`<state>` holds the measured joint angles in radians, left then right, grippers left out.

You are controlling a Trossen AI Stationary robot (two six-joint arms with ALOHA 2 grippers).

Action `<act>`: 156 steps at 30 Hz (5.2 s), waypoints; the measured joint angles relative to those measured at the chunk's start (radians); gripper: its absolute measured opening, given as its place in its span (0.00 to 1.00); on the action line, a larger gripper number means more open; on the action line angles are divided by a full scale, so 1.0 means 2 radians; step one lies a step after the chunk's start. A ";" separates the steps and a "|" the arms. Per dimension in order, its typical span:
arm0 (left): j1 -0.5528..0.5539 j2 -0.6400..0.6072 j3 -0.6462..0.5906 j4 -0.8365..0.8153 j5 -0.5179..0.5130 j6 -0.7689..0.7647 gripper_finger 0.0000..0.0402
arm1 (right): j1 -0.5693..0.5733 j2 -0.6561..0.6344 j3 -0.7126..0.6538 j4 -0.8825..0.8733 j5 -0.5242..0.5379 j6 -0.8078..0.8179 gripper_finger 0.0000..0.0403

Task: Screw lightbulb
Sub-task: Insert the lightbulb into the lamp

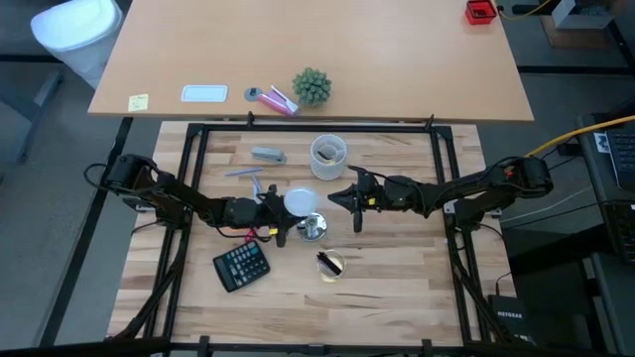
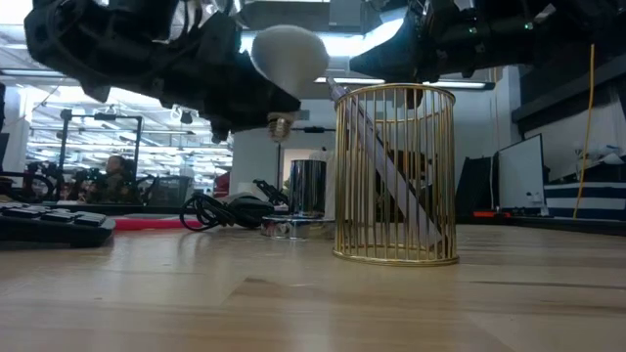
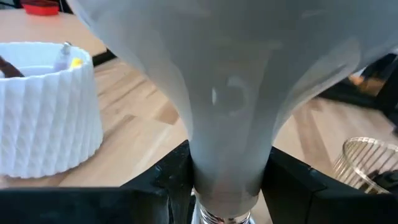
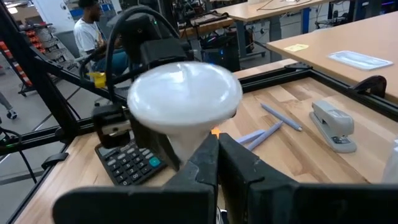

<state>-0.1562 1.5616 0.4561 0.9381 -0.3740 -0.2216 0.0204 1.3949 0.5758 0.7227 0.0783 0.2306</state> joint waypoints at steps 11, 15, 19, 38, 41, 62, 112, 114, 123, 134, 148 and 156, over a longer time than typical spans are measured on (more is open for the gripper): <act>0.000 0.088 -0.007 0.166 0.001 0.021 0.38 | 0.000 0.000 0.000 -0.001 0.008 -0.001 0.03; 0.000 0.128 -0.006 0.231 0.001 0.026 0.38 | 0.000 0.000 0.000 -0.002 0.008 -0.001 0.03; 0.000 0.154 0.001 0.247 0.002 0.027 0.38 | 0.000 0.000 0.000 -0.004 0.009 -0.001 0.03; 0.004 0.189 0.025 0.226 0.002 0.042 0.38 | -0.001 -0.001 0.000 -0.003 0.009 0.000 0.03; 0.004 0.189 0.025 0.225 0.002 0.044 0.38 | -0.001 -0.001 0.000 -0.003 0.009 0.000 0.03; 0.004 0.189 0.025 0.205 0.002 0.046 0.38 | 0.000 0.019 0.008 0.083 -0.010 -0.013 0.03; 0.035 0.270 0.112 0.222 0.003 0.060 0.38 | 0.000 0.016 0.121 -0.152 -0.021 -0.080 0.03; 0.042 0.293 0.133 0.240 0.006 0.061 0.38 | 0.000 0.016 0.121 -0.155 -0.021 -0.081 0.03; 0.061 0.318 0.159 0.270 0.029 0.074 0.38 | 0.000 0.016 0.121 -0.174 -0.021 -0.081 0.03; 0.059 0.300 0.157 0.297 0.023 0.076 0.38 | 0.000 -0.112 0.121 -0.333 0.051 -0.093 0.03; 0.059 0.215 0.152 0.294 0.023 0.168 0.38 | -0.001 -0.297 0.121 -0.701 0.157 0.068 0.03; 0.059 0.215 0.152 0.253 0.024 0.177 0.38 | -0.001 -0.277 0.121 -0.731 0.152 0.077 0.06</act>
<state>-0.0391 1.9915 0.7601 1.4450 -0.3267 0.1329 0.0189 0.8401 0.8185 -0.7400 0.3817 0.3851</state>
